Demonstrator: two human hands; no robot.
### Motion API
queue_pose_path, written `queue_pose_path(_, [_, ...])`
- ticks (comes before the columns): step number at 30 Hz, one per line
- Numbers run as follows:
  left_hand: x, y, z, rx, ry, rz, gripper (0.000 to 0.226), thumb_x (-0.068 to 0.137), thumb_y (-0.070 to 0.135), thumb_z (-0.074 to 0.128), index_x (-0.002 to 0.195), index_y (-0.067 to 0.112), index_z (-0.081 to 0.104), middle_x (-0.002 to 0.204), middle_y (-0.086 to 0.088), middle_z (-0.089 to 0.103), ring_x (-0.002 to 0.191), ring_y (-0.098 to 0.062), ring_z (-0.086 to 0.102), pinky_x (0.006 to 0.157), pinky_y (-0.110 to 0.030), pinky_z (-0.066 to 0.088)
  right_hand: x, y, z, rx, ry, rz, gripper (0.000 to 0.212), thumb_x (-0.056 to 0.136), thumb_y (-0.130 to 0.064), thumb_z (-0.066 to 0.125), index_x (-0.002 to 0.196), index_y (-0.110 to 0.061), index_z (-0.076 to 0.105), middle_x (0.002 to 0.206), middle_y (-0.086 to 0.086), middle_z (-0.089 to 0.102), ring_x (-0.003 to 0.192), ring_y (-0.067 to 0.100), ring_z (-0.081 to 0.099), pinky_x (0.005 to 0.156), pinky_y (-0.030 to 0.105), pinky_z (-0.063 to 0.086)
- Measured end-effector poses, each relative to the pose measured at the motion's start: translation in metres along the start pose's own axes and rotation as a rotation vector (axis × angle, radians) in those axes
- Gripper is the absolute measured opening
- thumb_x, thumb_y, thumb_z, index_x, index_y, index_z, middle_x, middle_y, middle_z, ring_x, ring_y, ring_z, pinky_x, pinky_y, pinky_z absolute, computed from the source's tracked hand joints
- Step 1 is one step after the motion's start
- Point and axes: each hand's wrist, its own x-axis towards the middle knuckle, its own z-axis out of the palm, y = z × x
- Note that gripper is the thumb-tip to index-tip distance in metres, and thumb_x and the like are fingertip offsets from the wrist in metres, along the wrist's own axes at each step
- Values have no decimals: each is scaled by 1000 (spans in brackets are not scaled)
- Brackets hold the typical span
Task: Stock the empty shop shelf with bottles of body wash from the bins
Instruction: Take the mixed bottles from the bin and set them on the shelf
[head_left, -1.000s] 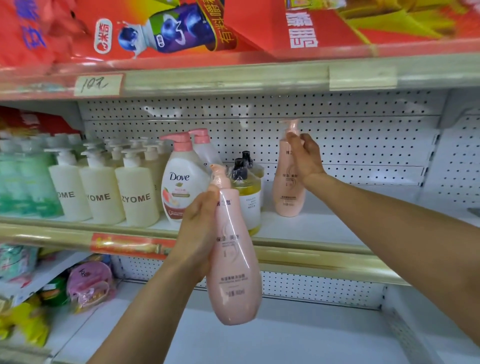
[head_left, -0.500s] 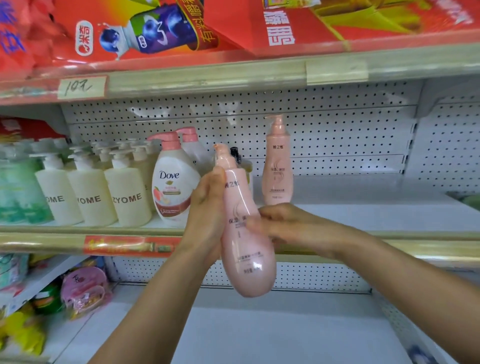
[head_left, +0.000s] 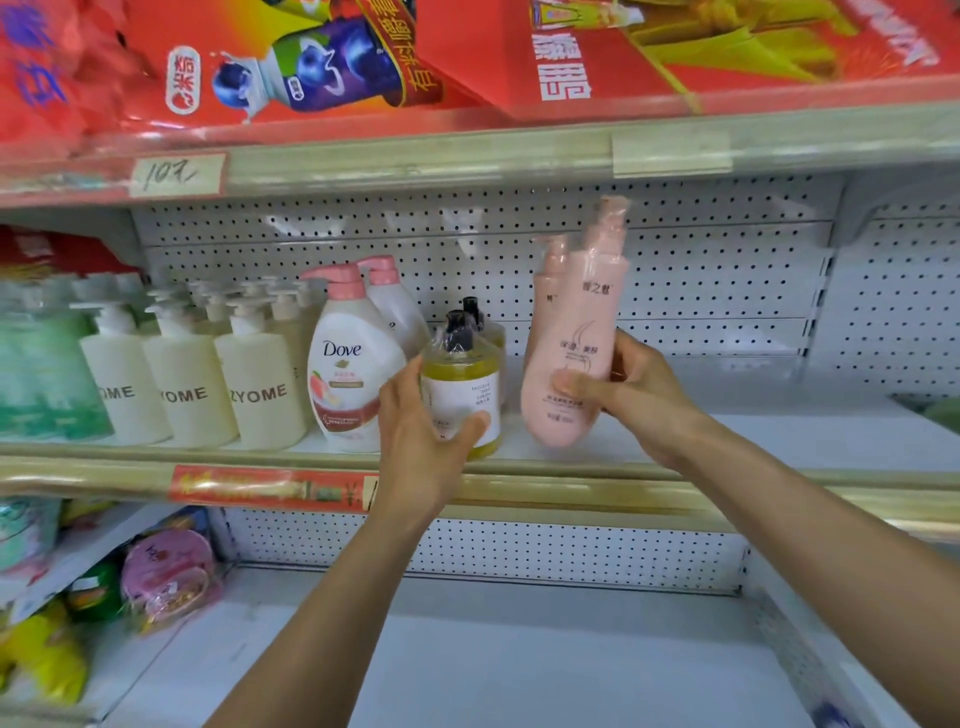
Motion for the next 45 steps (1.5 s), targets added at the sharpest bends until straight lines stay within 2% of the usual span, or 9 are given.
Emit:
queue_pose_path(4, [4, -7, 16, 56, -4, -20, 110, 69, 27, 84, 153, 23, 12, 149, -4, 28, 139, -21, 29, 114, -37, 28, 11, 17, 4, -76, -27, 31, 40, 72, -7, 81, 101, -23, 60, 103, 0, 70, 96, 20, 65, 78, 32, 54])
queue_pose_path(6, [7, -7, 21, 85, 16, -48, 116, 68, 26, 85, 154, 21, 7, 152, -7, 27, 140, -23, 29, 114, -36, 27, 14, 23, 8, -84, -15, 34, 39, 72, -8, 81, 101, -23, 60, 101, 0, 70, 93, 18, 64, 75, 28, 52])
queue_pose_path(11, [8, -11, 26, 120, 52, -50, 116, 72, 19, 83, 155, 19, 3, 155, -8, 25, 142, -24, 28, 113, -36, 27, 23, 24, 11, -103, -48, 60, 41, 76, -10, 79, 110, -16, 57, 101, -4, 68, 88, 7, 64, 77, 25, 52])
queue_pose_path(23, [8, -11, 24, 165, 22, -42, 113, 77, 21, 80, 155, 18, -1, 159, -7, 18, 144, -22, 23, 114, -36, 24, 22, 26, 18, -261, -24, 56, 60, 72, -18, 82, 122, -14, 49, 114, 0, 63, 103, 17, 62, 90, 37, 52])
queue_pose_path(28, [-1, -12, 13, 202, -71, -2, 111, 79, 19, 77, 155, 15, -4, 160, -8, 15, 145, -21, 20, 115, -34, 21, 11, 31, 23, -336, 1, 123, 71, 72, -24, 82, 128, -14, 39, 121, 1, 58, 111, 20, 57, 94, 41, 51])
queue_pose_path(32, [-16, -9, -11, 237, -113, 86, 96, 81, 27, 75, 154, 16, 13, 153, -7, 26, 139, -19, 26, 110, -32, 27, -9, 18, 29, -429, 141, 87, 84, 76, -28, 77, 143, -13, 28, 138, 5, 43, 126, 21, 44, 103, 34, 39])
queue_pose_path(35, [-34, -8, -37, 281, -156, 153, 78, 86, 31, 69, 150, 15, 27, 152, -7, 27, 139, -21, 23, 112, -36, 28, -49, 9, 42, -620, 206, -58, 74, 85, -29, 68, 145, -11, 28, 145, 8, 32, 135, 22, 29, 105, 31, 29])
queue_pose_path(40, [-79, -24, -74, 340, -147, 237, 62, 86, 35, 68, 141, 19, 43, 146, -1, 37, 134, -18, 29, 104, -38, 37, -123, 14, 78, -882, 129, -279, 55, 85, -27, 67, 134, -14, 46, 141, 6, 41, 127, 25, 40, 97, 38, 41])
queue_pose_path(45, [-137, -77, -97, 371, -230, 227, 48, 87, 33, 67, 130, 15, 55, 134, -5, 51, 124, -18, 35, 101, -40, 39, -185, 52, 116, -945, -1, -258, 40, 83, -31, 61, 120, -15, 59, 131, 6, 53, 120, 28, 50, 94, 43, 46])
